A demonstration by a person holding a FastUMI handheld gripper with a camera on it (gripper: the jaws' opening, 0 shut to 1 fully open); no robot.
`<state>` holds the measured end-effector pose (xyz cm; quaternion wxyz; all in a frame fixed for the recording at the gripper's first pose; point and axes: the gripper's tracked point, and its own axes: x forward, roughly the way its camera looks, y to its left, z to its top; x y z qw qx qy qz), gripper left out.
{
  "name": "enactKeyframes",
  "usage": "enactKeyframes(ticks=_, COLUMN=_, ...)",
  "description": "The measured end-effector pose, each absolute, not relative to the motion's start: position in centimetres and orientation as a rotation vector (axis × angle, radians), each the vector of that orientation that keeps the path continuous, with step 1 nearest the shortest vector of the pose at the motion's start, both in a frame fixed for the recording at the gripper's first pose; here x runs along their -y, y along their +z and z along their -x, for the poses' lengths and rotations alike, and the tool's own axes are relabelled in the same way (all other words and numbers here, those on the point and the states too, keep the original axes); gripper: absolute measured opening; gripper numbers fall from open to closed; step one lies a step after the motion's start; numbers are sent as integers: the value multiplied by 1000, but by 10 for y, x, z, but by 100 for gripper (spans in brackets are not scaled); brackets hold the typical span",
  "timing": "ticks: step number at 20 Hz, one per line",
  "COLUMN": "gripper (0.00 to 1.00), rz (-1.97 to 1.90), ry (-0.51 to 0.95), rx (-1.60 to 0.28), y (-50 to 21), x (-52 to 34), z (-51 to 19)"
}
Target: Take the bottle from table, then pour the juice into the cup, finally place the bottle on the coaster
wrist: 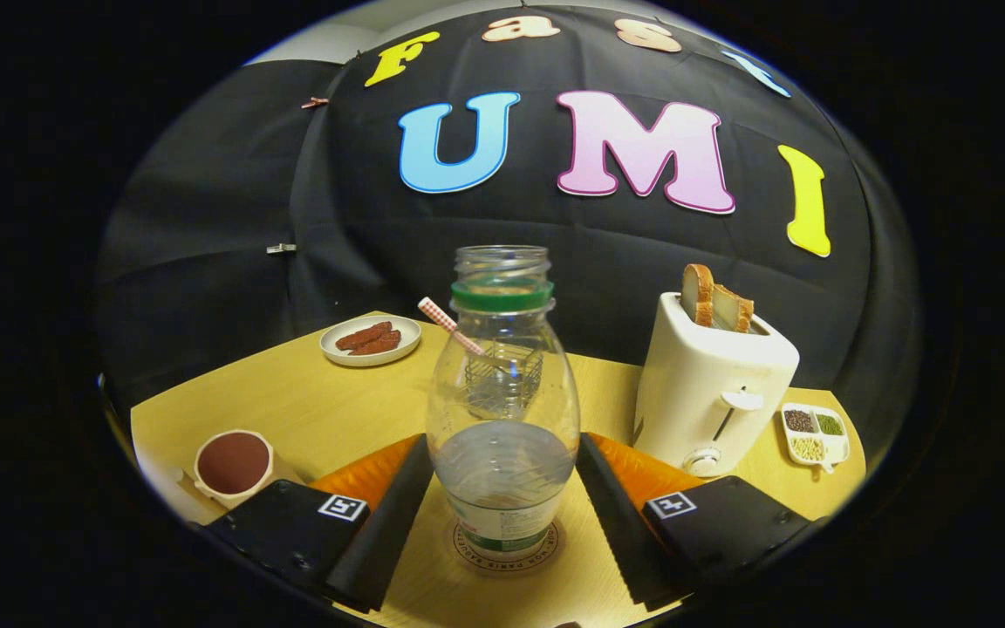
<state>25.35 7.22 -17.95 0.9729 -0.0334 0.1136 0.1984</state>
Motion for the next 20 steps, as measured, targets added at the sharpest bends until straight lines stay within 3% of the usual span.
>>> enactKeyframes(ticks=10, gripper=98, rz=90, ry=357, rx=-160, y=-132, x=-53, z=-222)
enactKeyframes(ticks=13, gripper=98, rz=88, ry=351, rx=-72, y=-81, x=-47, z=-205)
enactKeyframes(ticks=20, gripper=98, rz=171, ry=185, rx=22, y=23, x=3, z=-156)
